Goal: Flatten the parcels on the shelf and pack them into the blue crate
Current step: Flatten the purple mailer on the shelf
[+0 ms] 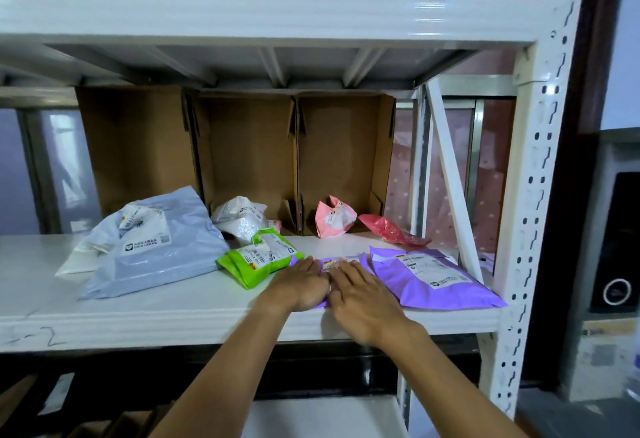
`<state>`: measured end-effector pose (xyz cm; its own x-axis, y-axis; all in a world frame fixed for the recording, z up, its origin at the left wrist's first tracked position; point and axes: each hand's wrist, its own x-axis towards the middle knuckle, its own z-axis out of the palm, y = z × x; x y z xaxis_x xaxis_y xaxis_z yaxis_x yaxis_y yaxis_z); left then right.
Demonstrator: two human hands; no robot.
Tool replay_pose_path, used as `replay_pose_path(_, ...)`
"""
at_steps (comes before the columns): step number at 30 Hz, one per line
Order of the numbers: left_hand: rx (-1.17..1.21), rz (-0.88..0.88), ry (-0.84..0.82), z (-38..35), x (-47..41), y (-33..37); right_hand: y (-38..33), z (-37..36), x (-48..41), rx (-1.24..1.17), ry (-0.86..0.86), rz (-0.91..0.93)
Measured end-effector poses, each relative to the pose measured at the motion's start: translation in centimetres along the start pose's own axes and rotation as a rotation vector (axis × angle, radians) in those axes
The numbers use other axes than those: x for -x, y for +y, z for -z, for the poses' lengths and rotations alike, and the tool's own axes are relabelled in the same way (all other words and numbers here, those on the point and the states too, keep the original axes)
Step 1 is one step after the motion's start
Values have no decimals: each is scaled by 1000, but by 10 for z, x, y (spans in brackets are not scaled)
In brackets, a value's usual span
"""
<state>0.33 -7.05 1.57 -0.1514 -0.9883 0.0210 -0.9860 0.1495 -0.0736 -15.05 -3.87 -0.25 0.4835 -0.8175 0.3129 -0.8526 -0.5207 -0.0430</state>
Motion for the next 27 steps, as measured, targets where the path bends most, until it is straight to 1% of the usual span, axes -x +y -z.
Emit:
replay_pose_path(2, -13, -14, 8, 3, 4, 3, -7, 2, 15, -4, 17, -12)
replay_pose_path(4, 19, -20, 22, 4, 6, 3, -14, 8, 28, -74, 23, -56)
replay_pose_path(6, 83, -27, 103, 2, 10, 2, -17, 14, 33, -115, 10, -74)
replay_pose_path(8, 183, -70, 214, 4, 16, 6, -20, 16, 36, -131, -2, -76)
replay_pose_path(9, 248, -80, 243, 5, 19, 8, -20, 17, 36, -141, 0, -80)
replay_pose_path(11, 402, -85, 222, 6, 25, 15, -21, 20, 36, -167, -20, -81)
replay_pose_path(13, 511, -92, 206, 3, 27, 18, -20, 26, 33, -179, -85, -61)
replay_pose_path(15, 530, -109, 200, 2, 26, 16, -18, 36, 26, -310, -133, -69)
replay_pose_path(17, 591, -76, 207, 6, 28, 14, -13, 46, 17, -490, -120, -121)
replay_pose_path(19, 549, -53, 246, 7, 24, 11, -7, 52, 7, -567, -16, -180)
replay_pose_path(21, 505, -19, 276, 6, 22, 11, -3, 58, -2, -566, 85, -227)
replay_pose_path(22, 464, -2, 268, 4, 22, 10, -1, 58, -8, -555, 107, -225)
replay_pose_path(26, 190, -3, 209, -6, 18, 9, 5, 47, -26, -448, -14, -189)
replay_pose_path(27, 171, 6, 195, -9, 15, 7, 5, 42, -30, -393, -43, -168)
